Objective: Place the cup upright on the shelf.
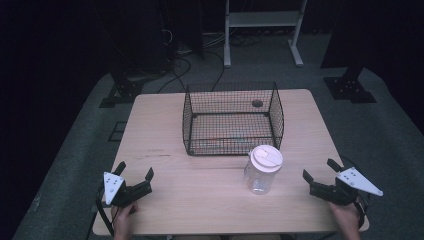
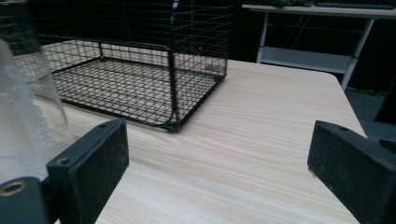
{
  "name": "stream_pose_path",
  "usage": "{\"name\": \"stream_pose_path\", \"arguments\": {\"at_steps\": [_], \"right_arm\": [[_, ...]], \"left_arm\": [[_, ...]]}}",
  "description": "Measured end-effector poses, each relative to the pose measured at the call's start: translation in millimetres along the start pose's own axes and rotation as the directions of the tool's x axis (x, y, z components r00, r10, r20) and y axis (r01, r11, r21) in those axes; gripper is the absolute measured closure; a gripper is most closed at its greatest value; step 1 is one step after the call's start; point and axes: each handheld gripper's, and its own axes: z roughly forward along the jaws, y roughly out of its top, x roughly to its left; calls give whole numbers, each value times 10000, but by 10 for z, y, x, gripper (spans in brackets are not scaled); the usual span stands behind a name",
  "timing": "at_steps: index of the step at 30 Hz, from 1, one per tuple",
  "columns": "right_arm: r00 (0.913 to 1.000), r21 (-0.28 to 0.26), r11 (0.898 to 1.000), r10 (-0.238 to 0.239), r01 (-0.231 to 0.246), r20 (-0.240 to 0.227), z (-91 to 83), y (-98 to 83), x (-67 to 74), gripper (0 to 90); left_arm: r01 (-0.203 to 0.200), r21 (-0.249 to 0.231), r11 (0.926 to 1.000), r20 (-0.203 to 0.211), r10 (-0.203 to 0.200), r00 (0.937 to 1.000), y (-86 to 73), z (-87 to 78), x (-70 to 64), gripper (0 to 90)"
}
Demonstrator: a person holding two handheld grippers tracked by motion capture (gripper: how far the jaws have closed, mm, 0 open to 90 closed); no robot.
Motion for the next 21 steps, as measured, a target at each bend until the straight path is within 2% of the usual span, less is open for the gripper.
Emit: {"name": "stream_pose_path", "arguments": {"at_steps": [14,20,21], "right_arm": [[9981,-31,9993,-369,368,-488,12,79,138,46],[9951,-163,9989,-453,440,-882,-10,134,202,30],[9929,-267,9984,-526,500,-1069,-20,158,231,24]], "left_arm": [[6,-23,10000,39,-6,10000,-1,-1,2,0],[-1,-23,10000,44,1,10000,0,-1,2,0],[5,-34,10000,45,-5,10000,0,-1,2,0]]}}
